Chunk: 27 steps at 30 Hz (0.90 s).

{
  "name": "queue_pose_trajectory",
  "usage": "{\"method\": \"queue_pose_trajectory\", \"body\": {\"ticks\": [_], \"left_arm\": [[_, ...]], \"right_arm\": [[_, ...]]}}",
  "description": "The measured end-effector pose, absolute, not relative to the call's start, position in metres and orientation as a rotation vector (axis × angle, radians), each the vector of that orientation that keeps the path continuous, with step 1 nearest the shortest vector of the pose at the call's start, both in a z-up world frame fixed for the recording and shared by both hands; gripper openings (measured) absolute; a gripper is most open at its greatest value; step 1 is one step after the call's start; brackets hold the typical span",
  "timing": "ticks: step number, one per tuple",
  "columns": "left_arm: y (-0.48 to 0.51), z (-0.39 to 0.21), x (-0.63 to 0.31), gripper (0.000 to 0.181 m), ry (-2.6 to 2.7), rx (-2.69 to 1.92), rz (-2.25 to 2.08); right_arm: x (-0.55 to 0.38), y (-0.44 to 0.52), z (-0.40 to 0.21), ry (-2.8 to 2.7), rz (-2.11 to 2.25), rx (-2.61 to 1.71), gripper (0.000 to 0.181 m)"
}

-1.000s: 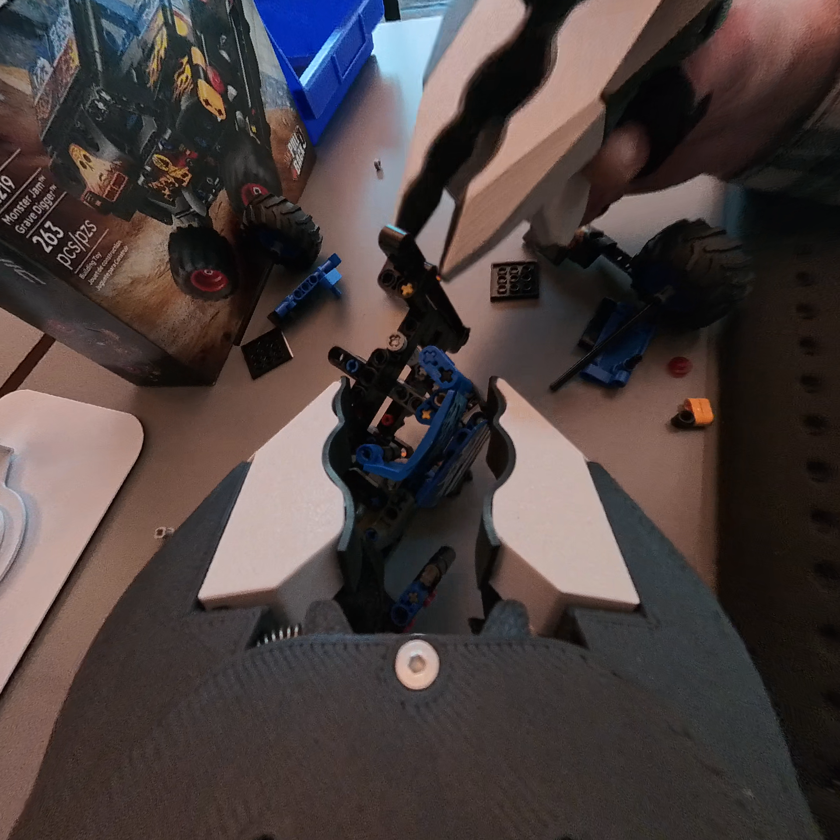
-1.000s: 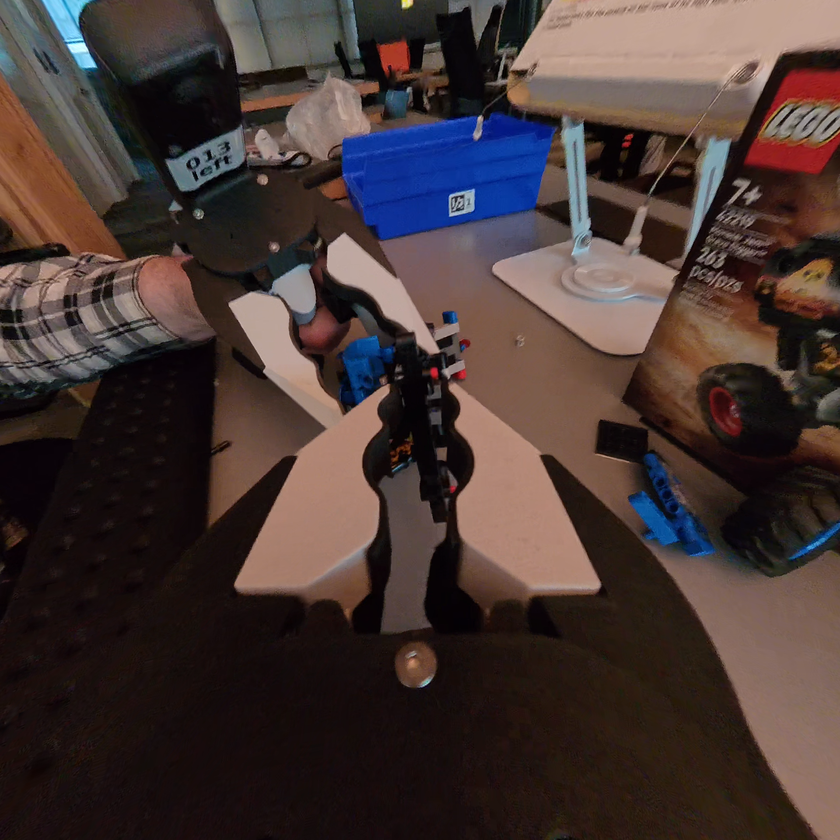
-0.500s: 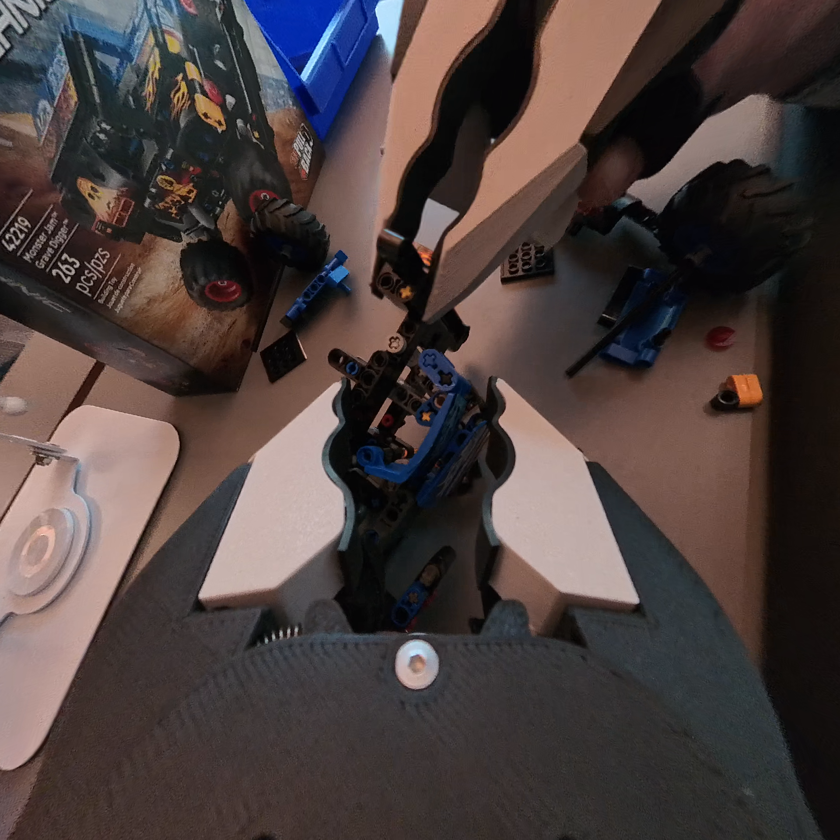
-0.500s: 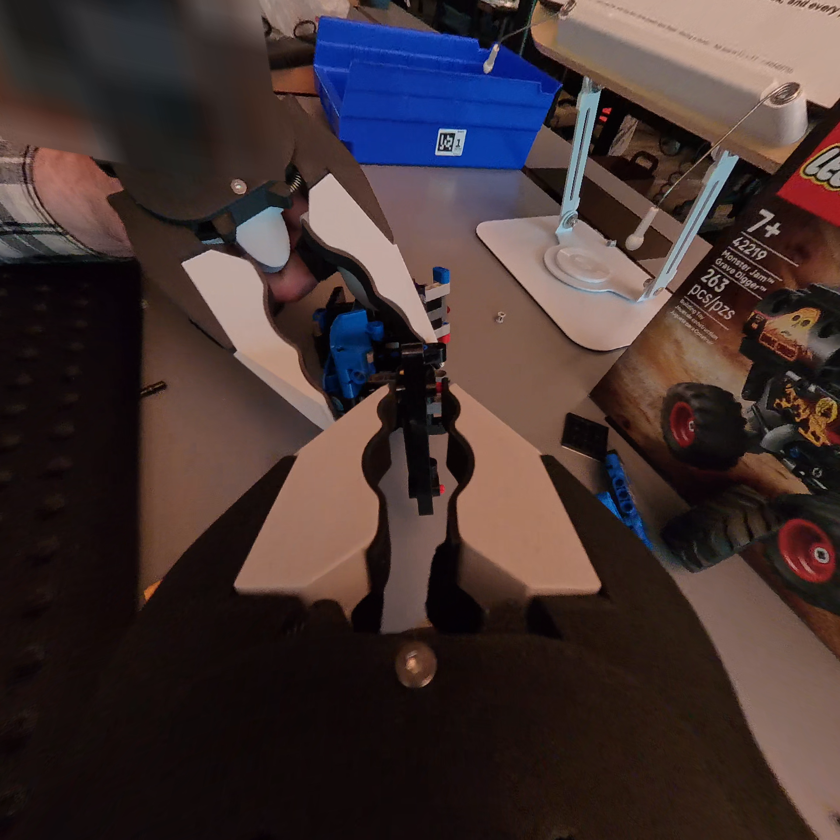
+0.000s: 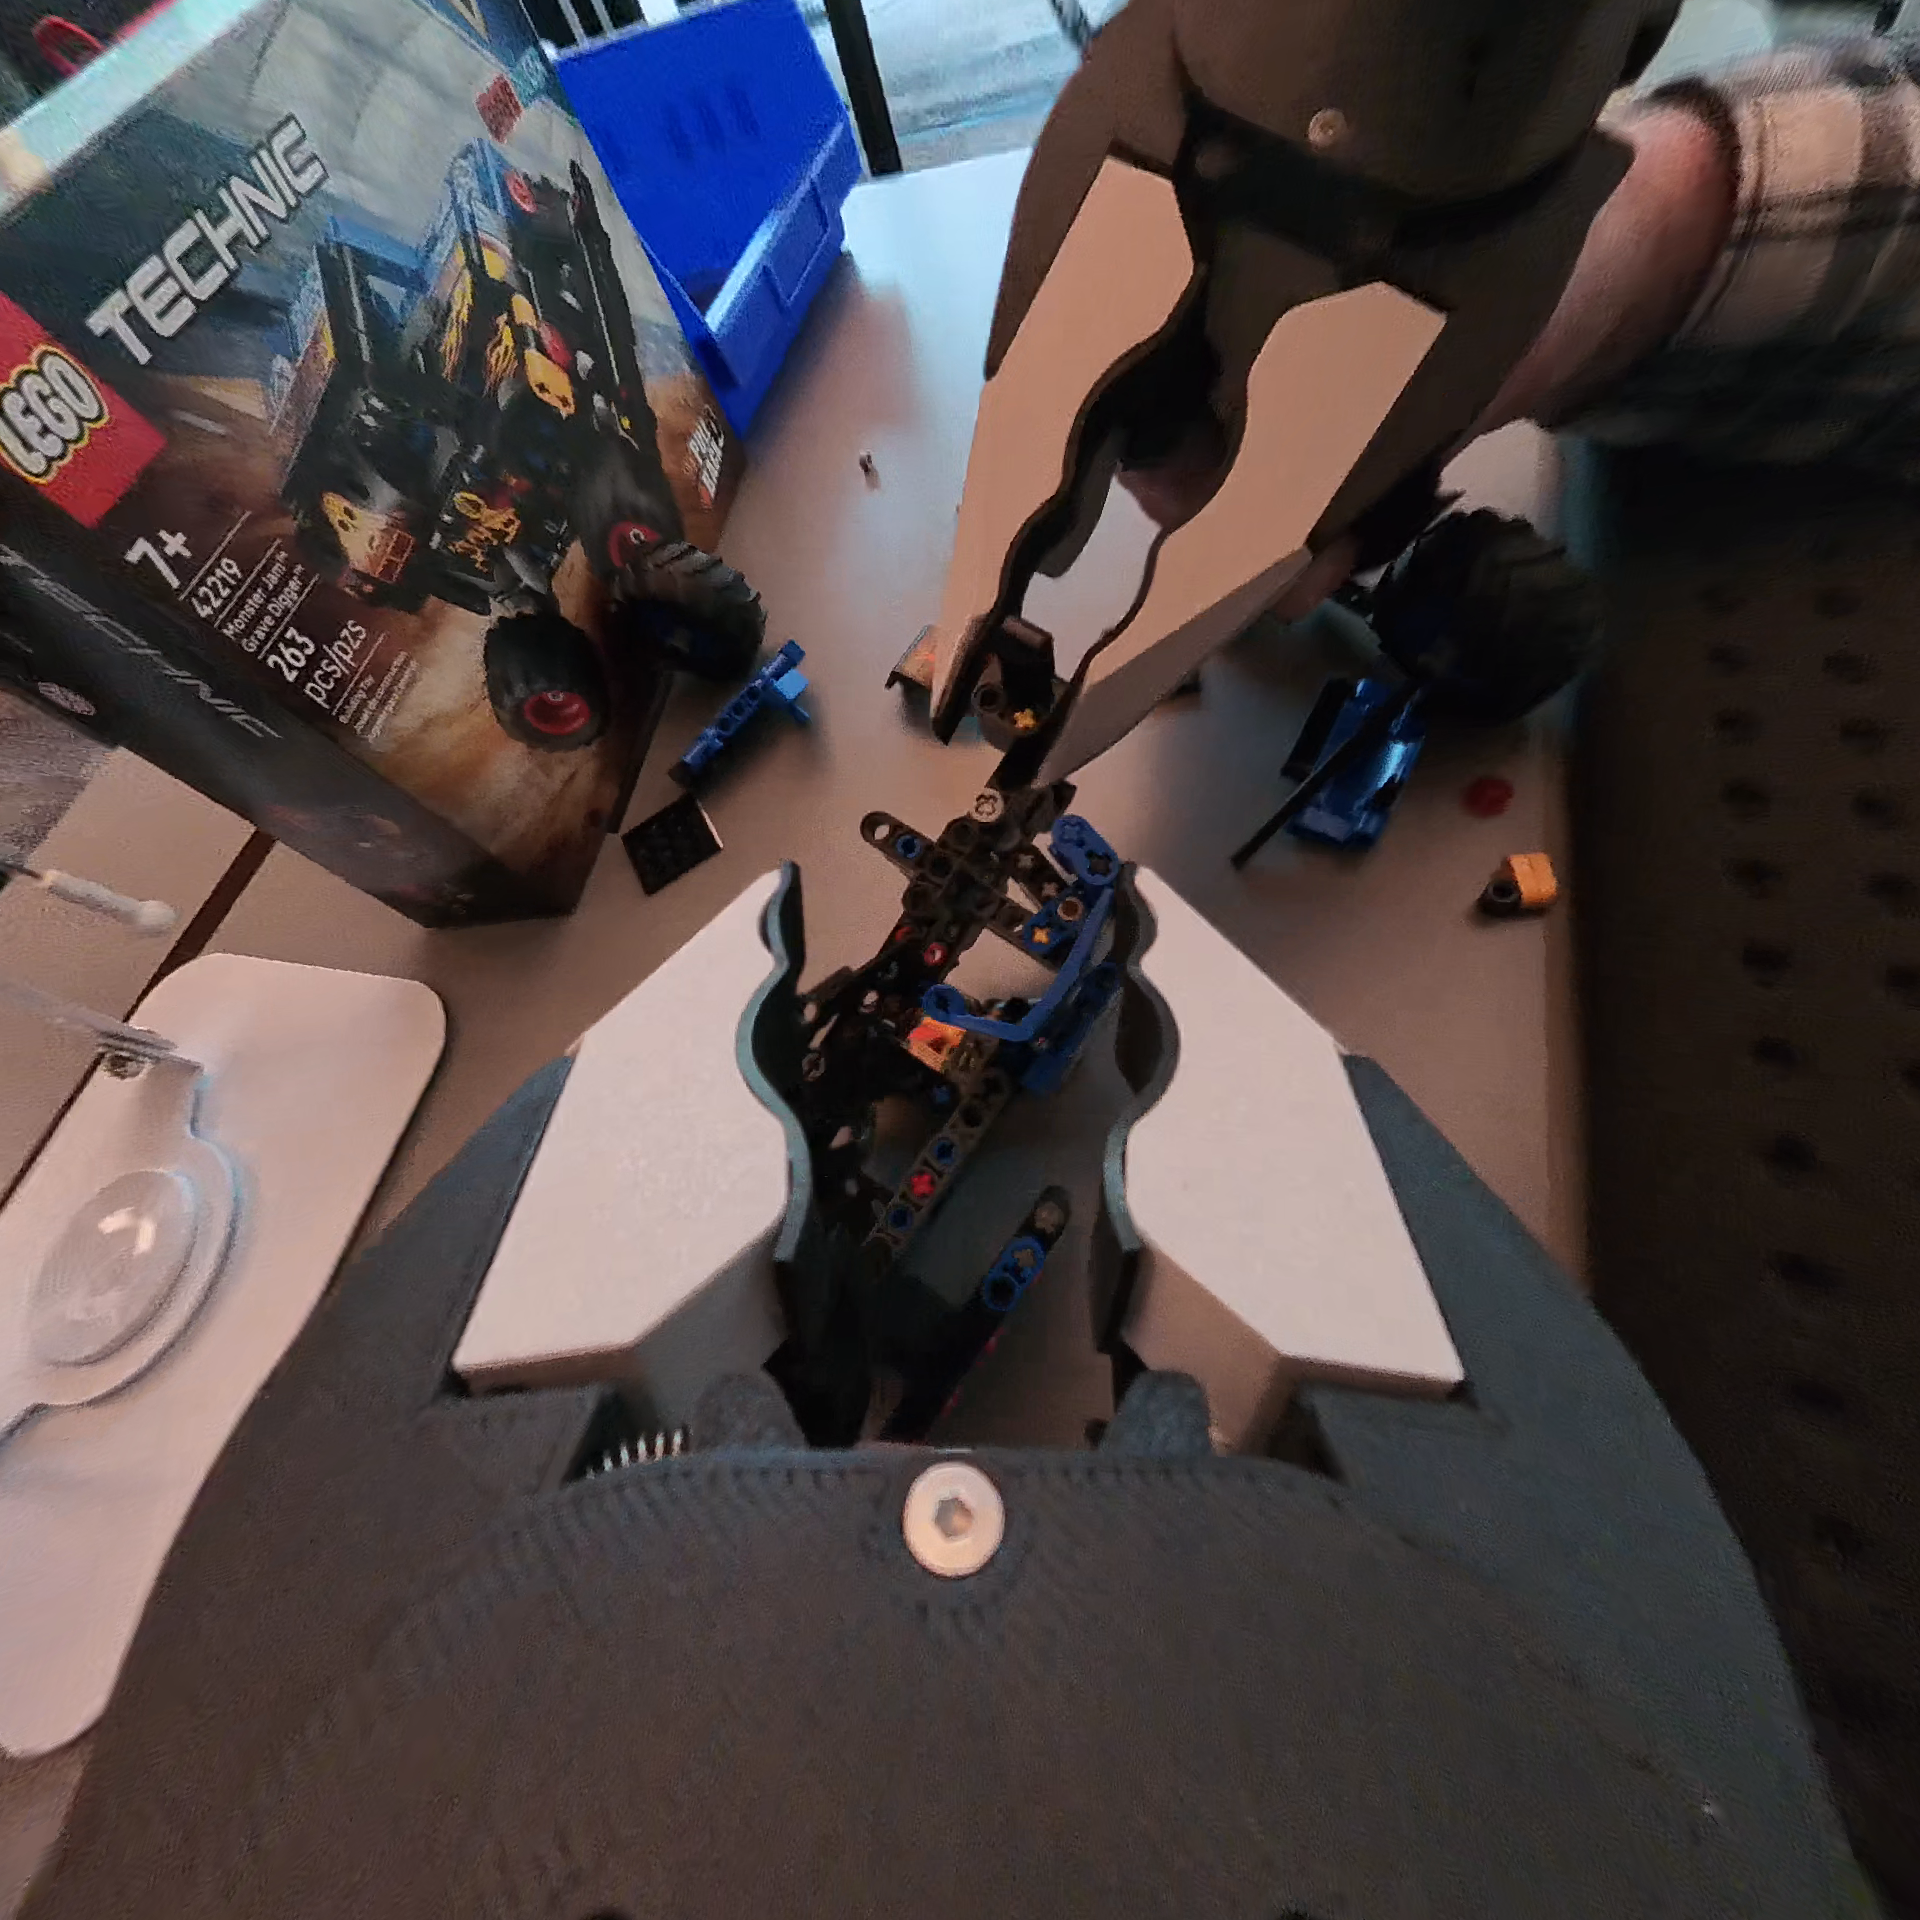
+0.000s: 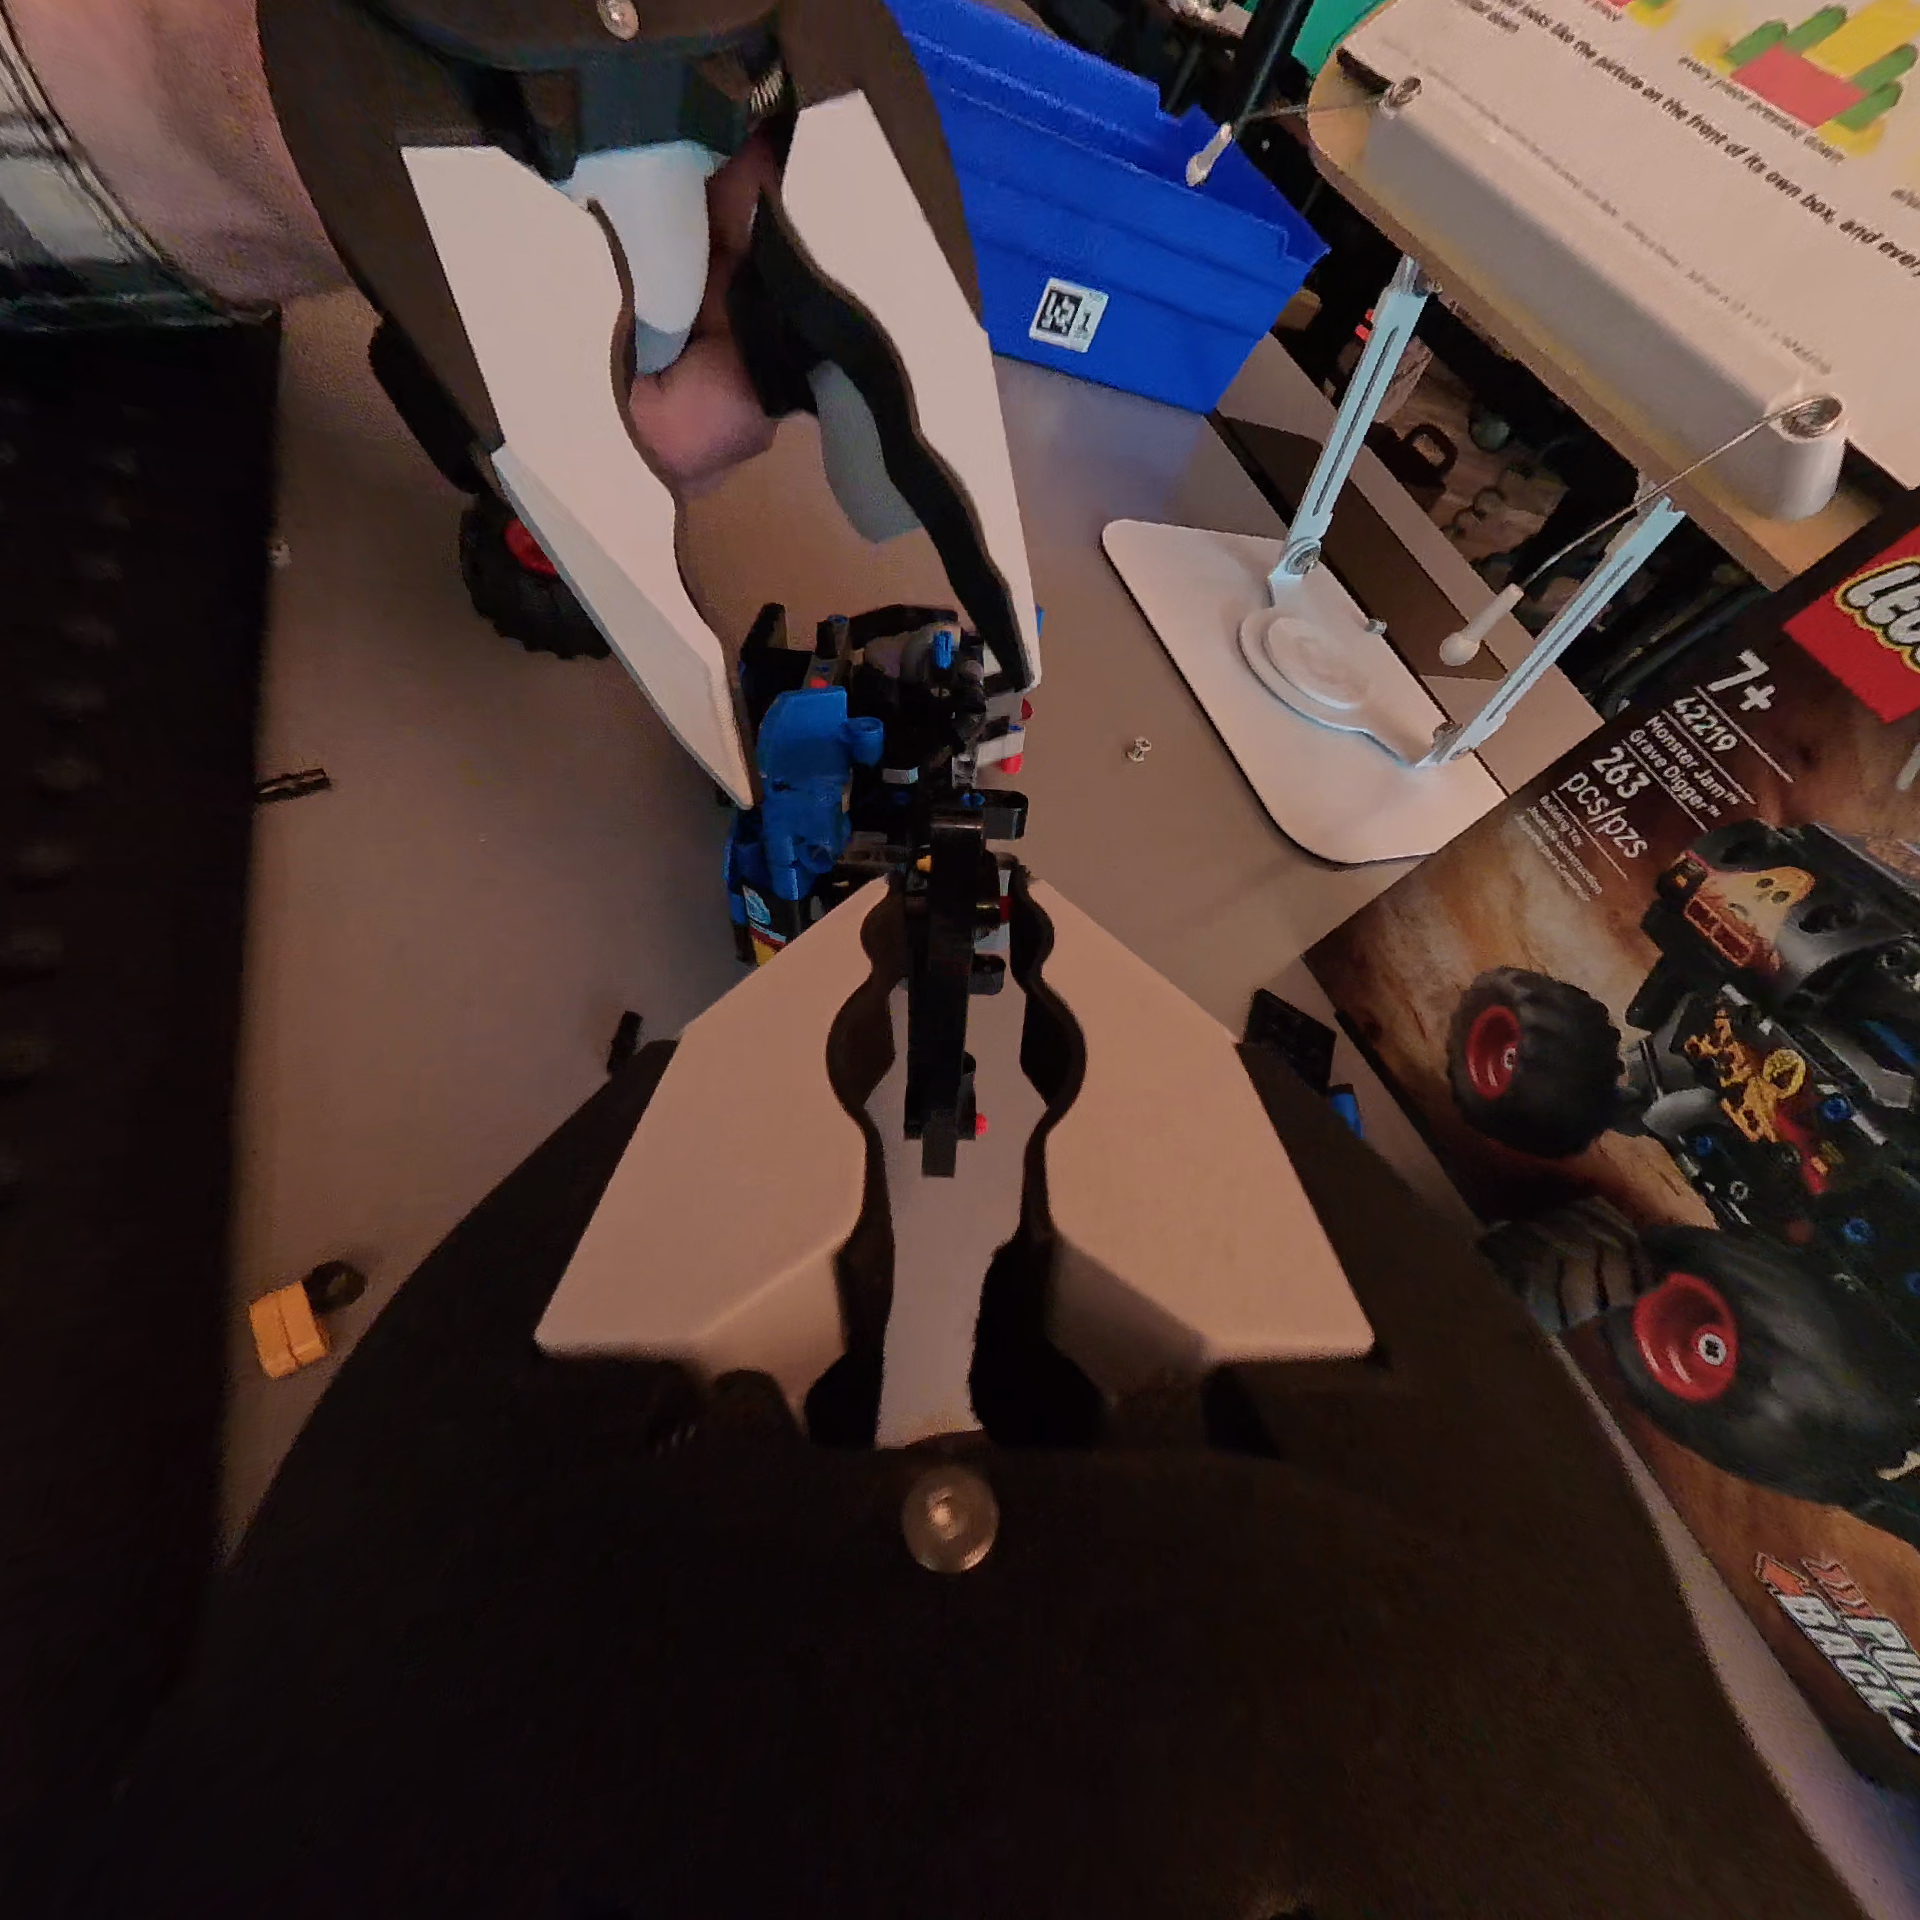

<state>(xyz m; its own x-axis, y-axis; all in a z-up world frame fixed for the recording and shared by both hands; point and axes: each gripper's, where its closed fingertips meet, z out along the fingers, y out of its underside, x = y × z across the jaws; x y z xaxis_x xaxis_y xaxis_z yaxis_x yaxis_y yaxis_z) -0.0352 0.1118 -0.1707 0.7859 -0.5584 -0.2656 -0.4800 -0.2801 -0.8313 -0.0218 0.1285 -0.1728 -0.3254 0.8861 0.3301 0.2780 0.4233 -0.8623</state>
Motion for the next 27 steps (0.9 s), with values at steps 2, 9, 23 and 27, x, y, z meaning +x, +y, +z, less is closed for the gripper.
{"method": "queue_pose_trajectory", "body": {"ticks": [2, 9, 23, 27], "left_arm": [[0.113, -0.172, -0.038, 0.060, 0.844, -1.944, -0.039], [0.114, -0.158, -0.051, 0.042, 0.932, -1.976, -0.034], [0.134, -0.202, -0.037, 0.022, 1.167, -1.982, 0.043], [0.139, -0.200, -0.035, 0.020, 1.117, -1.939, 0.005]], "right_arm": [[-0.023, 0.129, -0.177, -1.844, 0.874, -0.994, 0.017], [-0.021, 0.126, -0.180, -1.867, 0.899, -0.972, 0.017], [-0.020, 0.132, -0.190, -1.910, 0.867, -1.009, 0.017], [-0.019, 0.136, -0.191, -1.899, 0.879, -1.043, 0.016]]}}
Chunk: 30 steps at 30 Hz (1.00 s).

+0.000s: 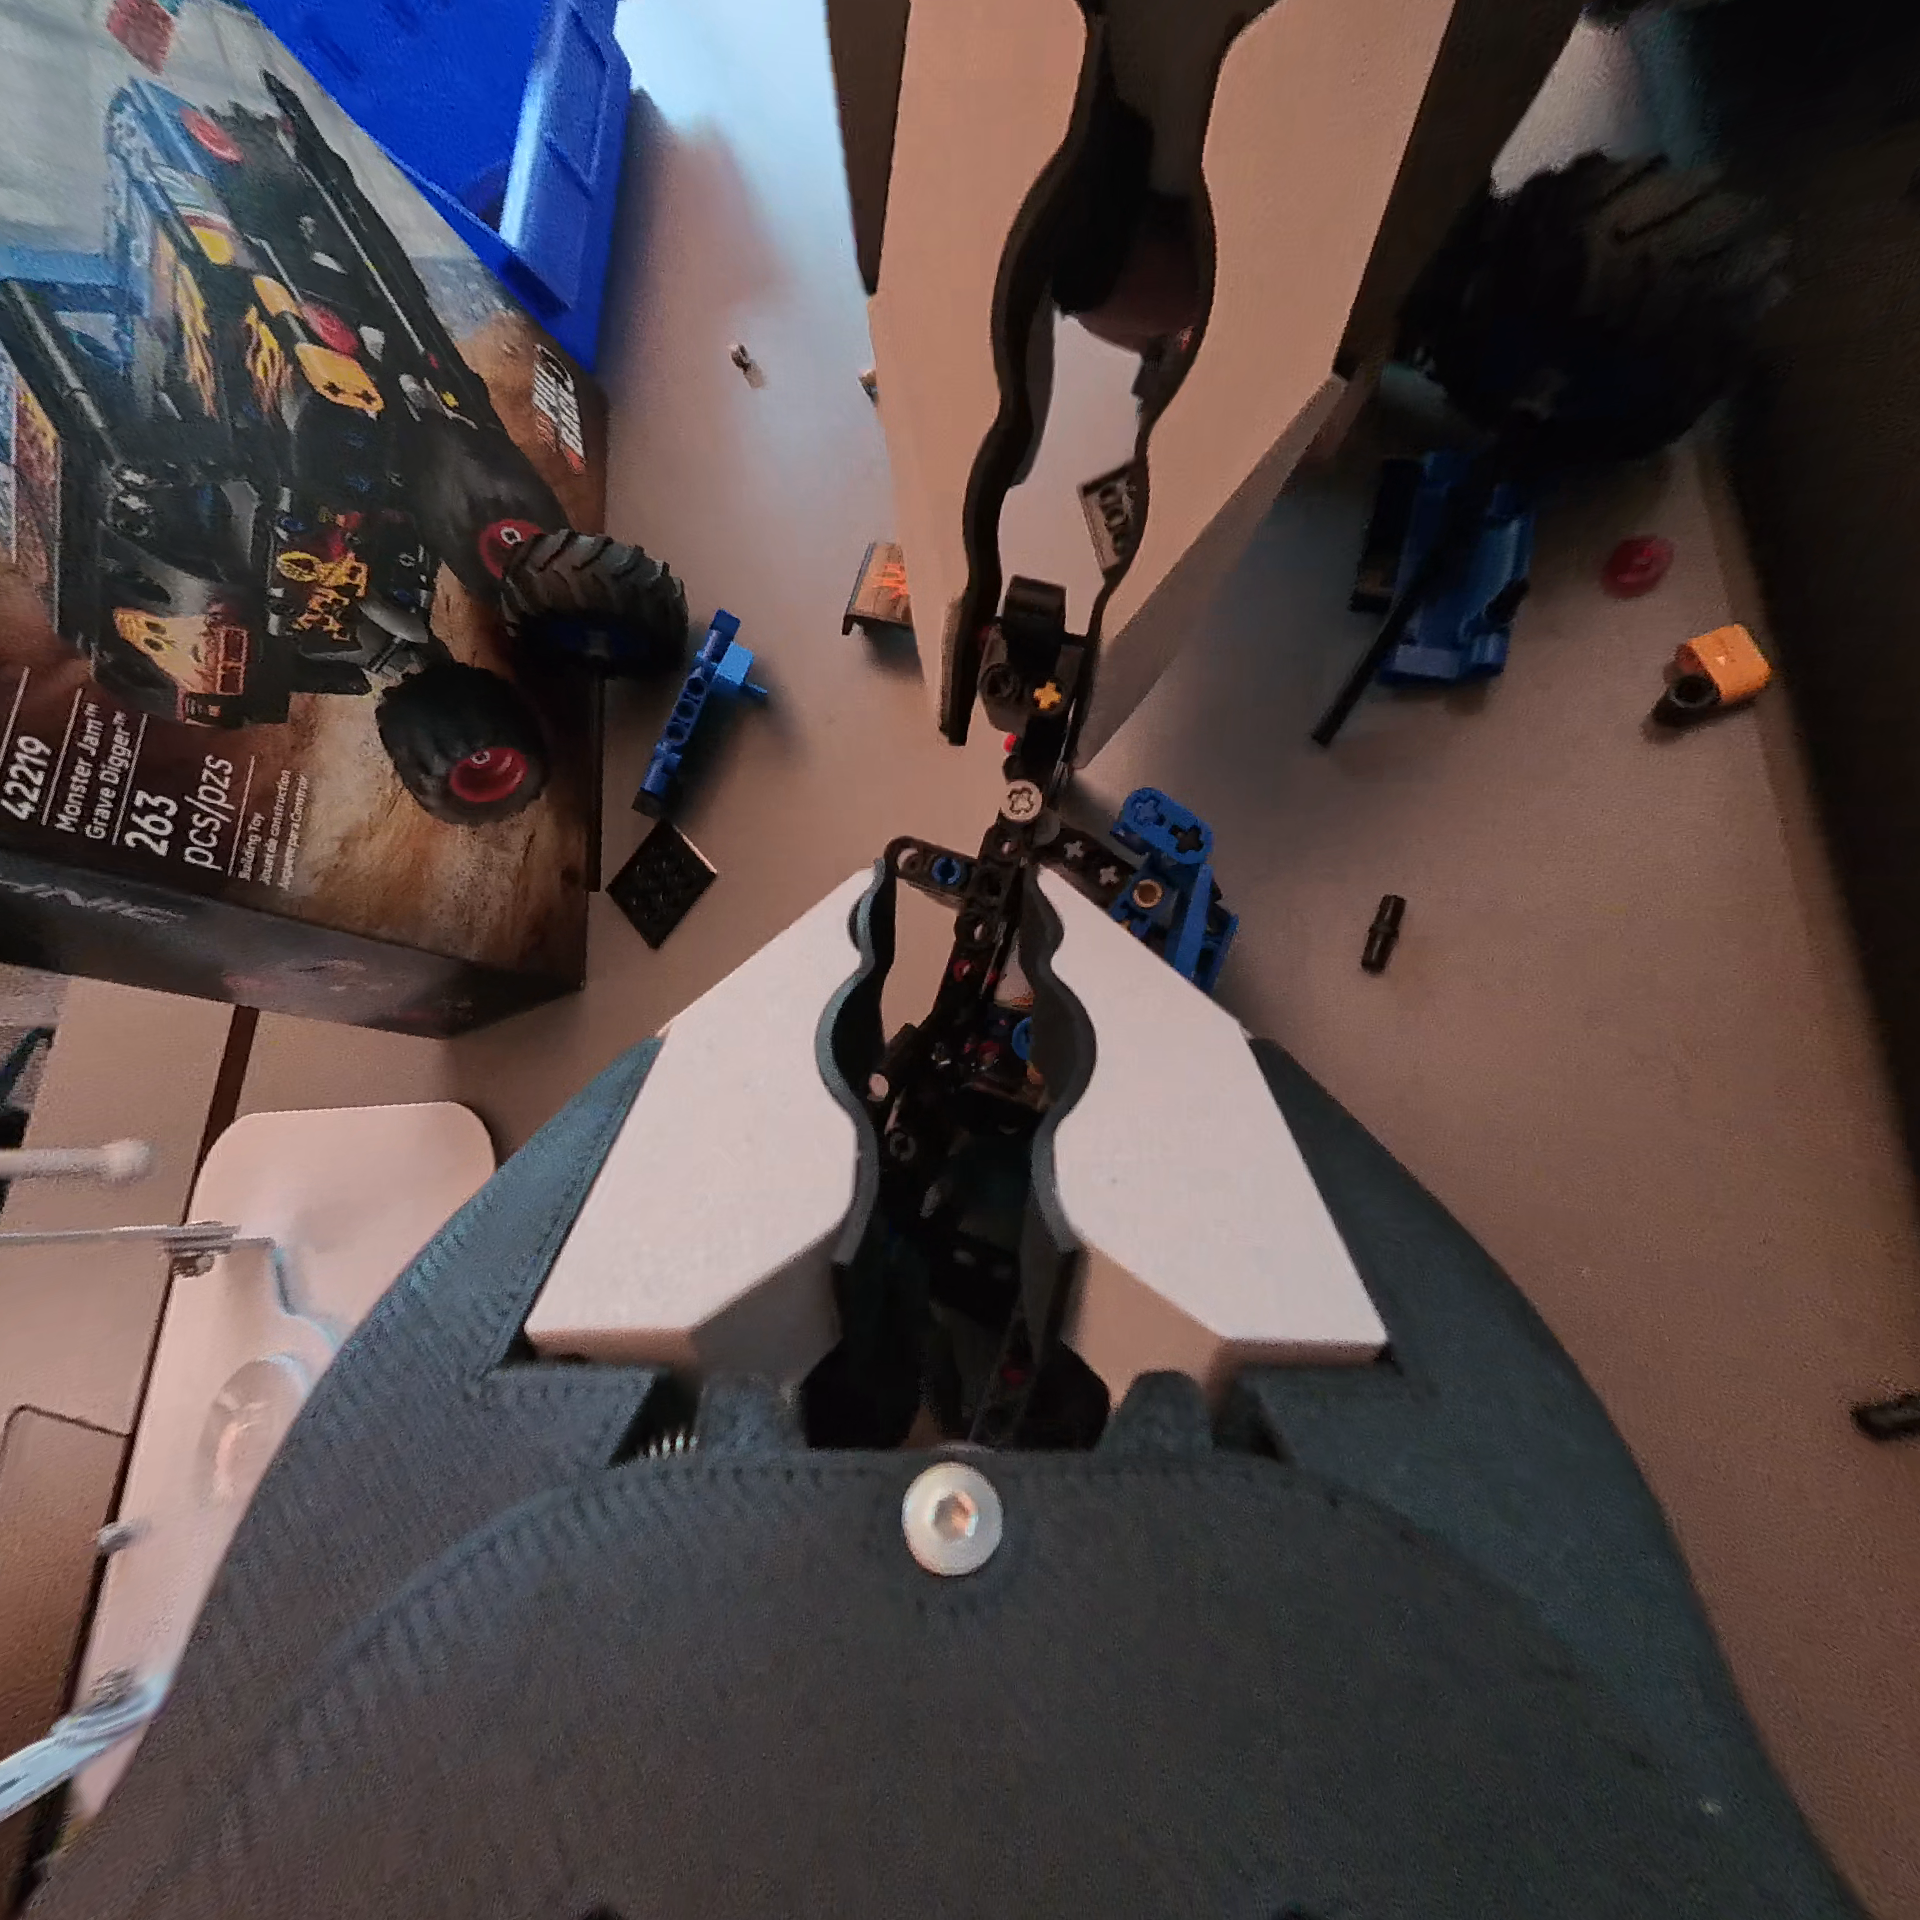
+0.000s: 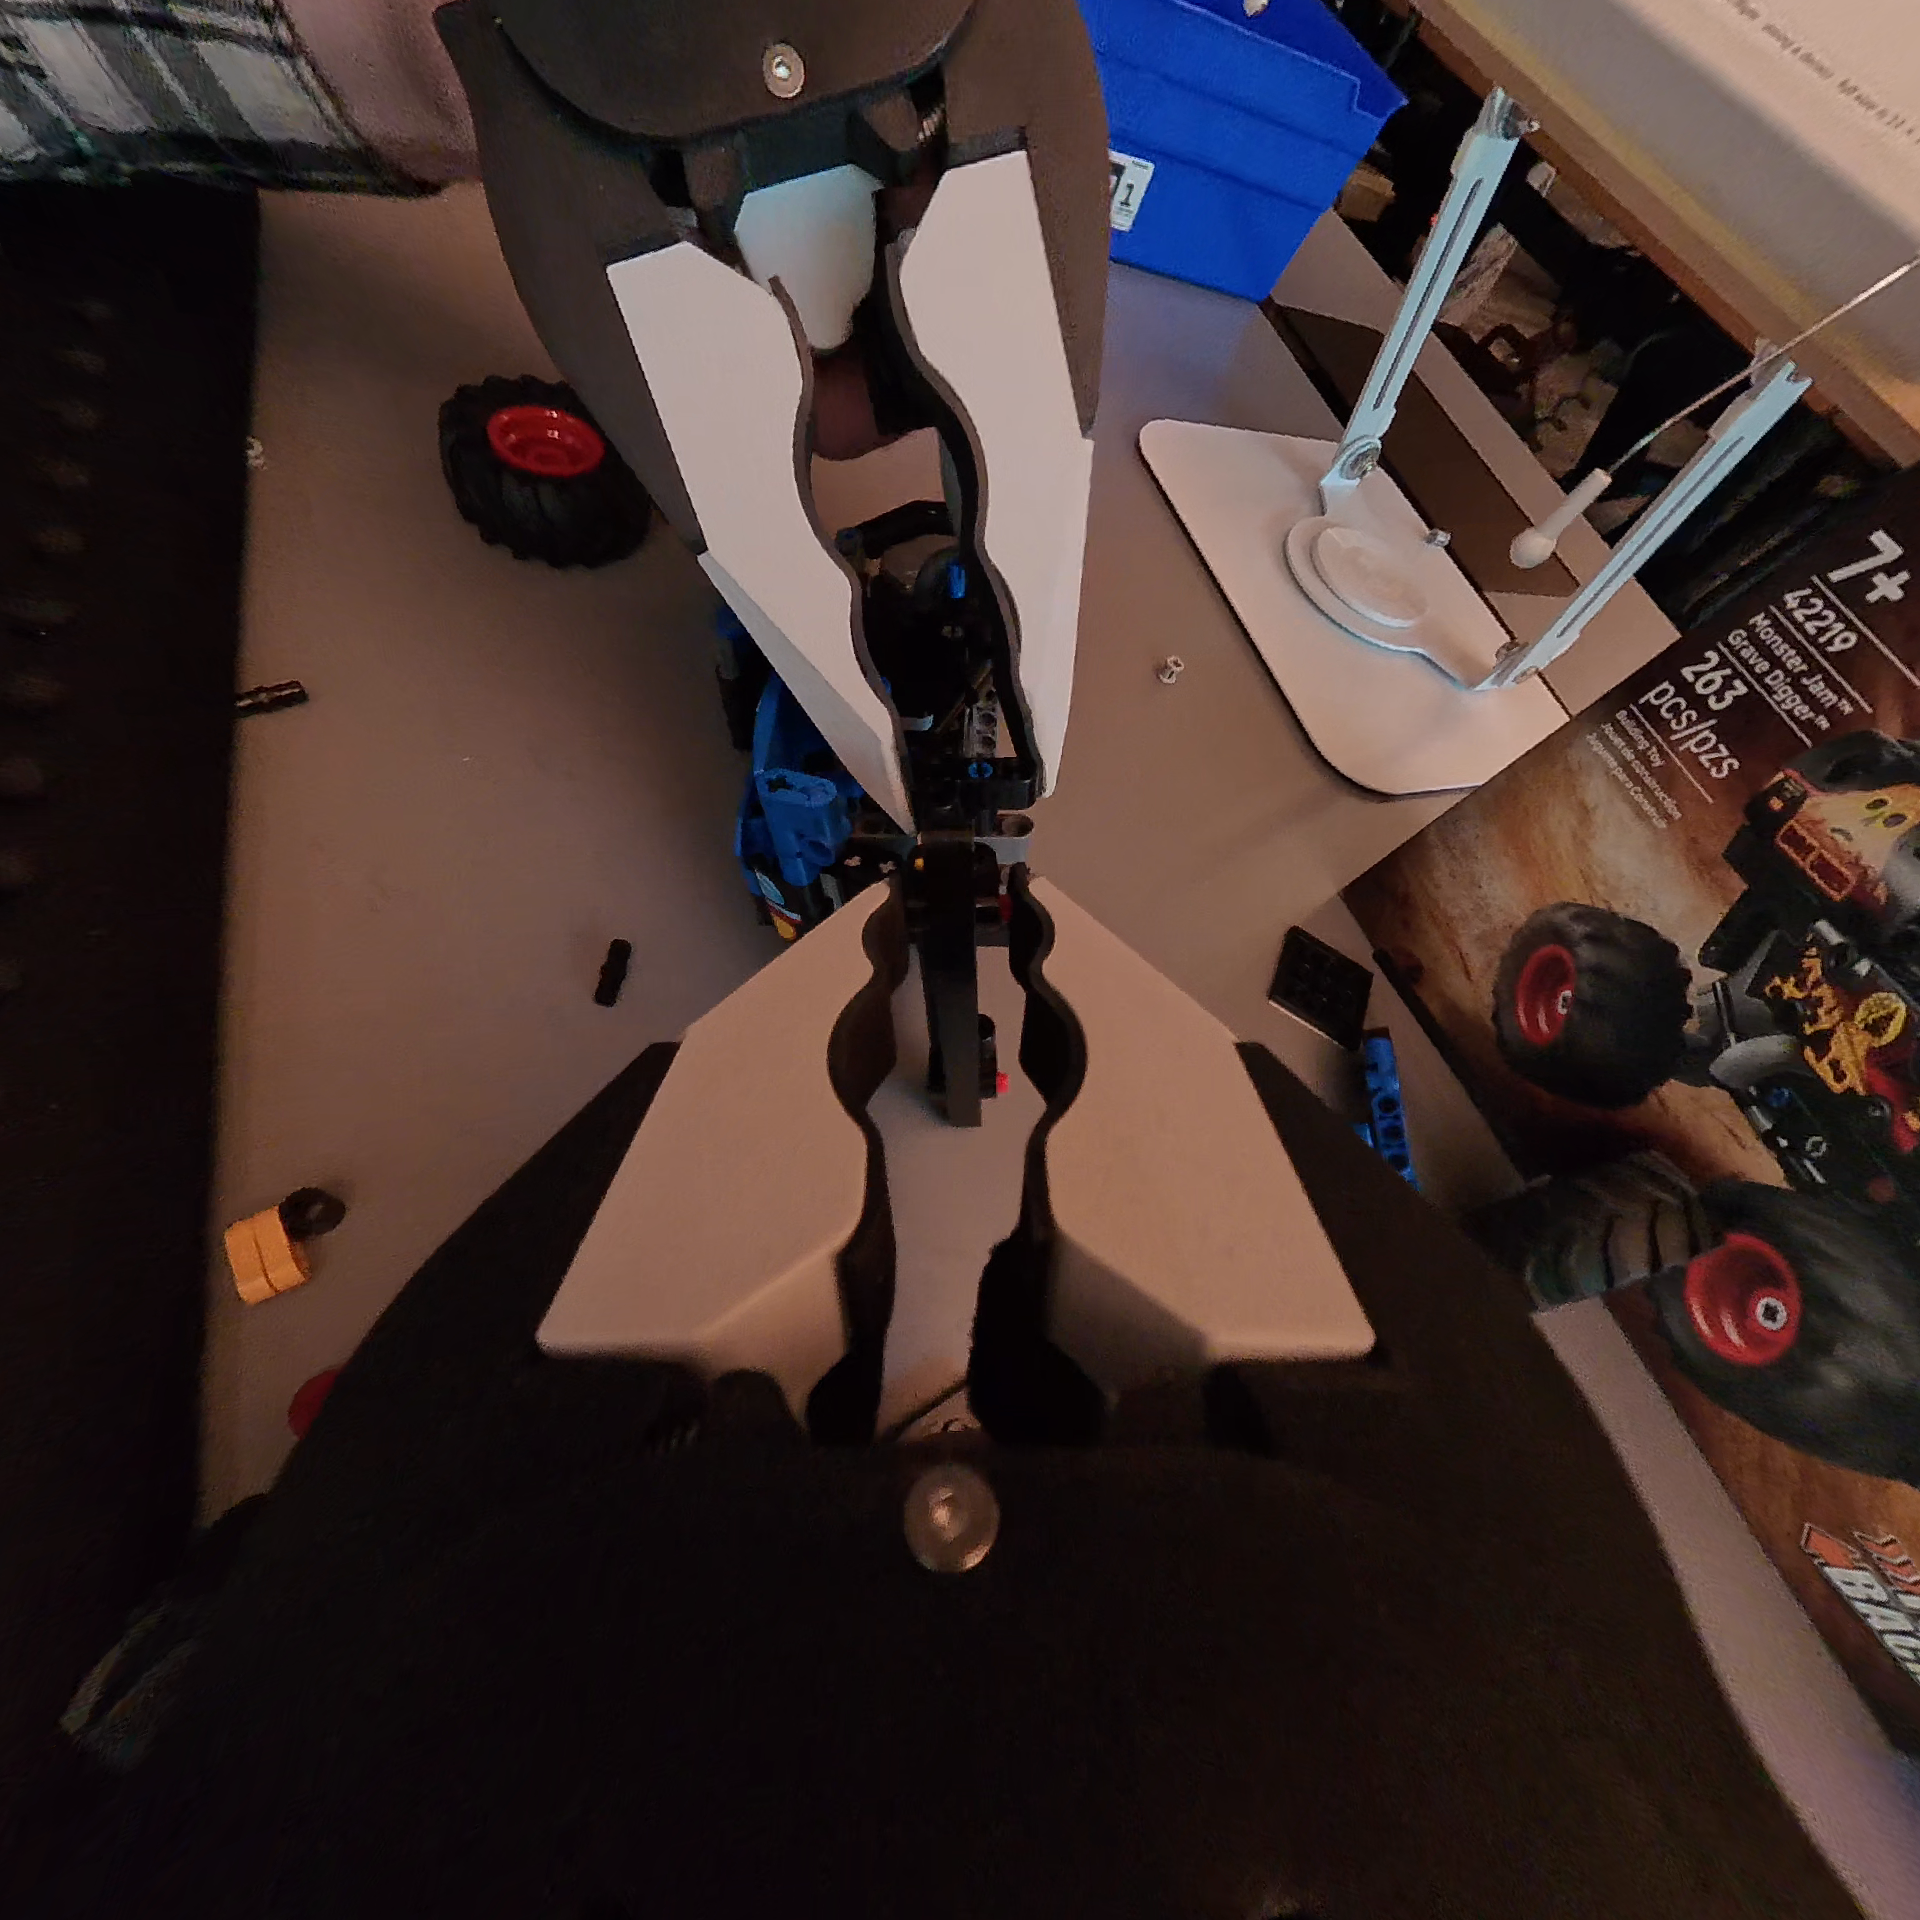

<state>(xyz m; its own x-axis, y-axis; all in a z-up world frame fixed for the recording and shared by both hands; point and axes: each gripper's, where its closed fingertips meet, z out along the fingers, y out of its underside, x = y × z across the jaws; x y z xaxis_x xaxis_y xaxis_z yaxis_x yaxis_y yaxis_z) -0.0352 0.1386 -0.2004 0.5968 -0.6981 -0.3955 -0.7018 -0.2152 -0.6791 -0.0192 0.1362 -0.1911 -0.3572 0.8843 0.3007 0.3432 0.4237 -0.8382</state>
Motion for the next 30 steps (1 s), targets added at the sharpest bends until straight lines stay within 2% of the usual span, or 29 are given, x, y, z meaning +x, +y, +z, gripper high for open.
{"method": "queue_pose_trajectory", "body": {"ticks": [30], "left_arm": [[0.140, -0.184, -0.034, 0.016, 0.796, -1.840, -0.236]], "right_arm": [[-0.021, 0.144, -0.184, -1.792, 1.025, -1.135, 0.015]]}}
